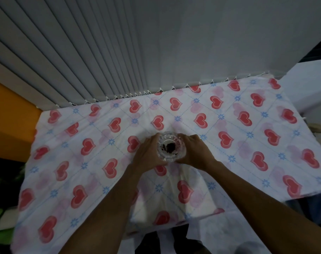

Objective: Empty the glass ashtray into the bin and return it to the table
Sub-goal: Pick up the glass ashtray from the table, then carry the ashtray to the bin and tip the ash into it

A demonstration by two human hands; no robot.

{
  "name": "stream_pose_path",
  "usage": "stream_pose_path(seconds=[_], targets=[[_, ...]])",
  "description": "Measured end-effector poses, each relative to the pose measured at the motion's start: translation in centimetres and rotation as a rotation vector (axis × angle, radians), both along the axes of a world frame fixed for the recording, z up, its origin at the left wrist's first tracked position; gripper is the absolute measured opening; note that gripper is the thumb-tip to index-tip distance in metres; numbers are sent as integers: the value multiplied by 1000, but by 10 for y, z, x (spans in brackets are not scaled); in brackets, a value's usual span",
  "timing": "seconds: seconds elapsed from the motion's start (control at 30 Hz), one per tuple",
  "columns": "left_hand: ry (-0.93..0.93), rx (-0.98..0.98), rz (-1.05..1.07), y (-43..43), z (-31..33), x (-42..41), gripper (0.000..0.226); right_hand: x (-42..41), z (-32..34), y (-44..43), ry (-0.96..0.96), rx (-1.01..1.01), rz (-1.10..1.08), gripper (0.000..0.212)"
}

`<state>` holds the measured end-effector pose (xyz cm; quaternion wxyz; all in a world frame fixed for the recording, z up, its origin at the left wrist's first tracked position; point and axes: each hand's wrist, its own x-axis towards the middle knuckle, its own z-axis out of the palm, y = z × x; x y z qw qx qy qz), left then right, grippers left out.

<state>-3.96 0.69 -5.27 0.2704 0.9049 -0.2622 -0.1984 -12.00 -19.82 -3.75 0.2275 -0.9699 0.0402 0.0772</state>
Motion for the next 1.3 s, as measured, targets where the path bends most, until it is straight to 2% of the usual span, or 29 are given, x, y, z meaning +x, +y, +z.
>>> stream_pose_path(seconds=[0.17, 0.3, 0.37, 0.4, 0.5, 0.53, 0.6, 0.77, 1.17, 1.3], targets=[[7, -23, -79, -1, 16, -9, 110, -27, 22, 5, -41, -5, -78, 97], [111, -36, -187, -14, 31, -16, 95, -62, 45, 6, -73, 35, -214, 79], [116, -84, -263, -20, 32, -17, 82, -83, 51, 8, -109, 13, -247, 78], [103, -98, -293, -21, 33, -20, 83, -93, 52, 10, -95, 5, -277, 81], [95, -130, -426, -27, 45, -34, 111, -128, 50, 13, -90, 12, -402, 92], [98, -155, -480, -31, 49, -41, 113, -141, 52, 16, -68, 7, -424, 94], [86, -165, -567, -40, 53, -58, 108, -170, 60, 24, -81, 6, -499, 96], [45, -146, -763, -66, 58, -108, 112, -244, 78, 40, -95, -30, -688, 105], [136, -133, -1116, -111, 58, -276, 121, -433, 71, 73, -75, 23, -1095, 108], [202, -152, -1208, -116, 58, -346, 104, -502, 67, 84, -44, 18, -1175, 104]])
